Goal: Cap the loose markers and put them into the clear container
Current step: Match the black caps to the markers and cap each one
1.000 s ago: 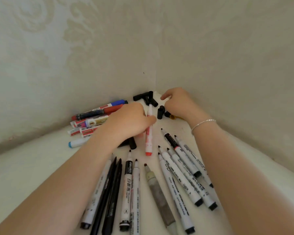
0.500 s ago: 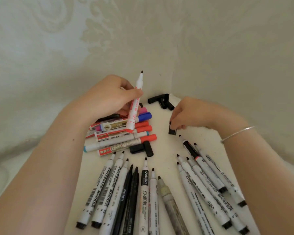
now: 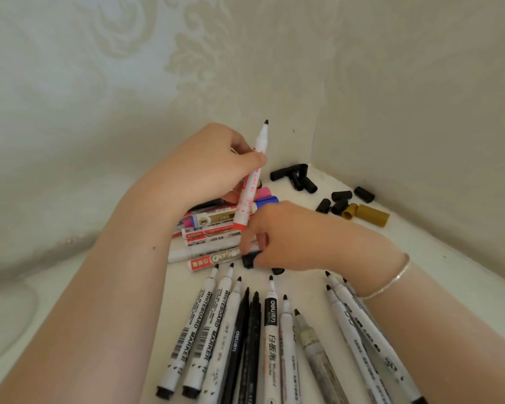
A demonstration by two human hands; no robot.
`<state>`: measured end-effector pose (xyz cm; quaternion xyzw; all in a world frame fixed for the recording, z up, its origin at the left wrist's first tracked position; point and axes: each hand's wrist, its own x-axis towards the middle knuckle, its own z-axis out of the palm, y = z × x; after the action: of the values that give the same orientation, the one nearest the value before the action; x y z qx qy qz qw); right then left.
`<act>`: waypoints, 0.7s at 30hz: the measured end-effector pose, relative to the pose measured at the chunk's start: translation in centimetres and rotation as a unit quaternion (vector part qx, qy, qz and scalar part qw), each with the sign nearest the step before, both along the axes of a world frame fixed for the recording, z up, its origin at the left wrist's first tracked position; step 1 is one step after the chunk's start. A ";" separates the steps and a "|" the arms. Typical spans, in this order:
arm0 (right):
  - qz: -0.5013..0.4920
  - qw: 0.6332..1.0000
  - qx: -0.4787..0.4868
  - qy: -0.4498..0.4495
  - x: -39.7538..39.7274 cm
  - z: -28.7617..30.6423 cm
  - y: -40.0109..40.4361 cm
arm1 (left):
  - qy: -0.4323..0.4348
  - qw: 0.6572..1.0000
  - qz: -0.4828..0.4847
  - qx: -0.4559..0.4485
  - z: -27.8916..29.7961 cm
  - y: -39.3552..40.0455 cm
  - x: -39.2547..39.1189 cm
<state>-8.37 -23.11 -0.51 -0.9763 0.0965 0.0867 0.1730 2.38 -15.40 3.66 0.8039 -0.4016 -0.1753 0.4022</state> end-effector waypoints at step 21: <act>-0.224 0.801 0.531 -0.162 -2.3 1.5 -6.2 | 0.067 0.992 -0.056 0.087 0.7 1.4 0.7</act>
<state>-10.71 -29.29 1.01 -0.6827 0.2223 -0.0768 0.6918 3.13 -14.01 4.32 0.7985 -0.4017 -0.2854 0.3457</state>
